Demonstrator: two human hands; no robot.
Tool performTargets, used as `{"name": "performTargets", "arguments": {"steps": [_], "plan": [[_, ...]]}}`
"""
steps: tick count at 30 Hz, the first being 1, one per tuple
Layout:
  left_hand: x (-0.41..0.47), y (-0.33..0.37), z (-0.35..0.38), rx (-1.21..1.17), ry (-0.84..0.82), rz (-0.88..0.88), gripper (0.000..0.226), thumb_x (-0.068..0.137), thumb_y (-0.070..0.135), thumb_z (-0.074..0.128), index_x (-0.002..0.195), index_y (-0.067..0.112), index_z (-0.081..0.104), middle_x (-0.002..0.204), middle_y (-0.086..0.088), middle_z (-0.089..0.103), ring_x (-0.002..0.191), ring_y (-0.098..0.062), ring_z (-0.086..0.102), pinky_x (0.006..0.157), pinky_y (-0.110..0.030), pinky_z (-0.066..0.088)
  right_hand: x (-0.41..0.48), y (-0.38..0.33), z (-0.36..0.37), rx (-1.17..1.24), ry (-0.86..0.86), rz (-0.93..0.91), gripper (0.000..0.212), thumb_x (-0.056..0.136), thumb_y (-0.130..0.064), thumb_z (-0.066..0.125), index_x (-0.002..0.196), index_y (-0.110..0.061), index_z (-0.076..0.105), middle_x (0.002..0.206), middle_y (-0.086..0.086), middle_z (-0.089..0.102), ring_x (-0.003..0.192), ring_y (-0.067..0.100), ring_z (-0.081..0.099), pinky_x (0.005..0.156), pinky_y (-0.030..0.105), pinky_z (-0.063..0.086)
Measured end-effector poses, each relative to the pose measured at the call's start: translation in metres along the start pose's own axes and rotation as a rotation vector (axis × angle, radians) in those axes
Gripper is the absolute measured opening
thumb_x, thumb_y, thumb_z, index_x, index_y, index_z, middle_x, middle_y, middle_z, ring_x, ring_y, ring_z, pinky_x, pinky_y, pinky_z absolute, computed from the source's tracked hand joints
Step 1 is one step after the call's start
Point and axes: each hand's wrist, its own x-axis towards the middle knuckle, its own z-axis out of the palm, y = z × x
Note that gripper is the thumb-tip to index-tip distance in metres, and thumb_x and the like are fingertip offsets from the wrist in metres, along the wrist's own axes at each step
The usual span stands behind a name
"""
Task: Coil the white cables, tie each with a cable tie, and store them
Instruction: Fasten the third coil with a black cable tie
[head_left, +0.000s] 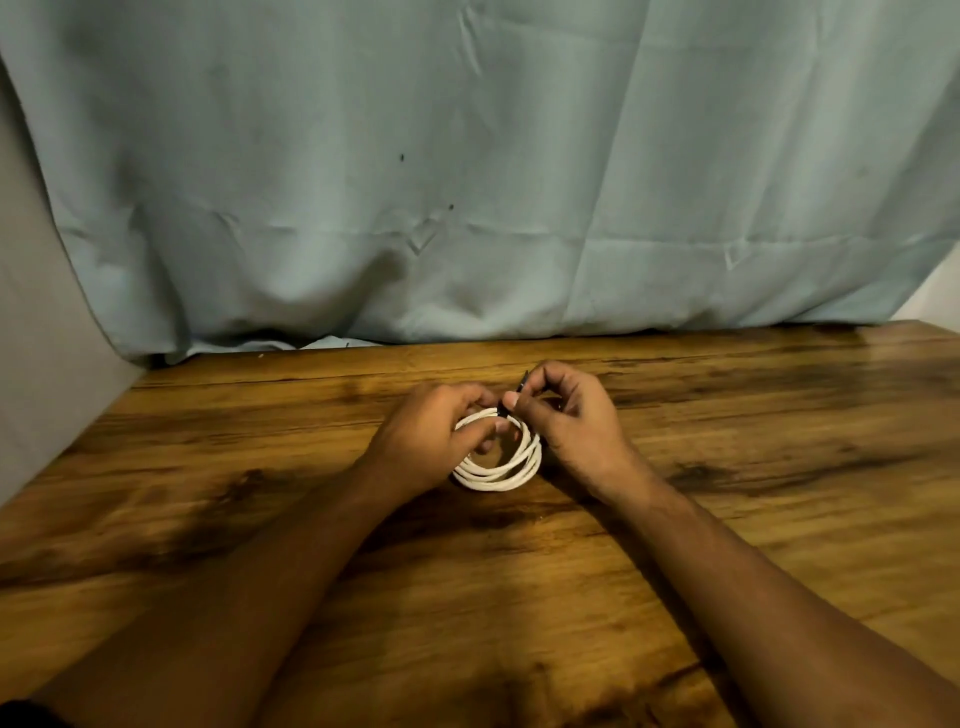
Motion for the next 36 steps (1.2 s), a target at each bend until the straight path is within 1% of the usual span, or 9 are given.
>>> {"name": "performTargets", "arguments": {"steps": [4, 7, 12, 18, 24, 26, 29, 33, 36], "plan": [[0.0, -0.005, 0.006, -0.263, -0.099, -0.08, 0.016, 0.096, 0.027, 0.065, 0.098, 0.012, 0.072, 0.072, -0.001, 0.075, 0.061, -0.006, 0.063, 0.06, -0.027, 0.045, 0.001, 0.001, -0.004, -0.14, 0.039, -0.088, 0.019, 0.093, -0.017, 0.074, 0.082, -0.023, 0.06, 0.079, 0.01, 0.068, 0.065, 0.02, 0.058, 0.058, 0.055, 0.052], [-0.001, -0.006, 0.009, -0.328, -0.128, -0.102, 0.031, 0.093, 0.036, 0.06, 0.091, 0.006, 0.069, 0.067, 0.002, 0.069, 0.06, -0.008, 0.058, 0.06, -0.03, 0.042, 0.002, 0.002, -0.004, -0.158, 0.039, -0.099, 0.019, 0.091, -0.021, 0.073, 0.08, -0.027, 0.059, 0.076, 0.001, 0.066, 0.064, 0.015, 0.057, 0.056, 0.051, 0.051], [-0.003, -0.004, 0.014, -0.245, 0.012, -0.085, 0.018, 0.09, 0.034, 0.07, 0.103, 0.021, 0.068, 0.076, 0.004, 0.074, 0.066, -0.01, 0.068, 0.067, -0.039, 0.055, 0.002, -0.002, -0.003, -0.054, 0.038, -0.055, 0.02, 0.094, -0.007, 0.073, 0.081, -0.017, 0.061, 0.07, -0.002, 0.063, 0.062, 0.012, 0.055, 0.056, 0.033, 0.047], [-0.003, -0.005, 0.017, -0.143, 0.1, -0.002, 0.013, 0.092, 0.03, 0.072, 0.102, 0.026, 0.066, 0.076, 0.007, 0.072, 0.067, -0.009, 0.068, 0.065, -0.042, 0.056, 0.003, -0.002, -0.004, 0.051, 0.047, -0.018, 0.017, 0.091, -0.004, 0.075, 0.081, -0.012, 0.064, 0.071, 0.004, 0.064, 0.066, 0.017, 0.055, 0.059, 0.029, 0.048], [0.0, -0.008, 0.019, 0.091, 0.181, -0.004, 0.033, 0.085, 0.059, 0.058, 0.102, 0.031, 0.066, 0.081, 0.01, 0.071, 0.075, -0.011, 0.066, 0.067, -0.04, 0.054, 0.008, -0.002, -0.014, -0.083, -0.007, -0.071, 0.013, 0.083, -0.027, 0.082, 0.082, -0.018, 0.073, 0.076, 0.01, 0.072, 0.07, 0.029, 0.065, 0.067, 0.051, 0.056], [0.001, -0.011, 0.019, 0.103, 0.196, -0.024, 0.036, 0.082, 0.062, 0.057, 0.102, 0.032, 0.065, 0.079, 0.009, 0.07, 0.074, -0.013, 0.066, 0.066, -0.041, 0.054, 0.008, -0.009, -0.011, -0.04, -0.063, -0.06, 0.008, 0.085, -0.02, 0.081, 0.082, -0.016, 0.075, 0.074, 0.009, 0.072, 0.066, 0.027, 0.065, 0.064, 0.042, 0.055], [0.0, -0.013, 0.018, 0.09, 0.207, -0.046, 0.036, 0.081, 0.062, 0.059, 0.1, 0.032, 0.066, 0.08, 0.011, 0.071, 0.075, -0.013, 0.067, 0.066, -0.042, 0.055, 0.007, -0.018, -0.016, 0.009, -0.124, -0.002, 0.005, 0.091, -0.003, 0.075, 0.087, -0.001, 0.072, 0.063, 0.003, 0.067, 0.049, 0.007, 0.056, 0.047, 0.019, 0.044], [0.0, -0.012, 0.018, 0.013, 0.202, -0.062, 0.034, 0.081, 0.056, 0.065, 0.102, 0.031, 0.071, 0.087, 0.014, 0.075, 0.081, -0.009, 0.07, 0.073, -0.04, 0.056, 0.005, -0.016, -0.021, 0.215, -0.136, 0.172, 0.003, 0.092, -0.003, 0.072, 0.09, -0.002, 0.07, 0.067, 0.014, 0.066, 0.038, 0.009, 0.052, 0.031, 0.017, 0.033], [-0.001, -0.01, 0.017, -0.058, 0.196, -0.063, 0.03, 0.083, 0.046, 0.069, 0.107, 0.029, 0.074, 0.092, 0.016, 0.076, 0.085, -0.004, 0.071, 0.078, -0.039, 0.057, 0.004, -0.012, -0.019, 0.352, -0.103, 0.283, 0.012, 0.091, -0.001, 0.07, 0.083, -0.009, 0.067, 0.088, 0.023, 0.069, 0.043, 0.012, 0.06, 0.034, 0.02, 0.045]]}}
